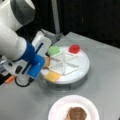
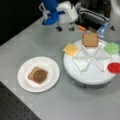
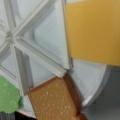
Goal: Ingredient selection for cheeseburger or sandwich
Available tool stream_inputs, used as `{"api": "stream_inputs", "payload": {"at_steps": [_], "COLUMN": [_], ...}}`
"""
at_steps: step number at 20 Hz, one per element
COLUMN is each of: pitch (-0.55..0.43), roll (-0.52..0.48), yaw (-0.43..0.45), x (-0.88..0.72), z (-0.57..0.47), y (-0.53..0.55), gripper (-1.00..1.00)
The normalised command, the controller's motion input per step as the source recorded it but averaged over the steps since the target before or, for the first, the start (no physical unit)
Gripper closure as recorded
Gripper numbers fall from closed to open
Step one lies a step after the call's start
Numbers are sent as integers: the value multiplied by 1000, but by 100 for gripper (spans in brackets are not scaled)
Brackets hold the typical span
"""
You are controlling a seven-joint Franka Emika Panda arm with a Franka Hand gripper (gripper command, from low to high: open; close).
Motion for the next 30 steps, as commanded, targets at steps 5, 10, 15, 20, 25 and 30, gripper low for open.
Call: {"api": "stream_inputs", "payload": {"at_steps": [5, 10, 15, 20, 25, 30], "pitch": [97, 58, 38, 19, 20, -36], "roll": [556, 548, 497, 482, 495, 415], "yaw": [159, 220, 250, 239, 216, 204], "x": [221, 281, 339, 343, 319, 298], "z": [-60, -81, -131, -102, -107, -202], "y": [-261, -408, -431, -338, -268, -248], "gripper": [-100, -100, -100, -100, -100, -100]}}
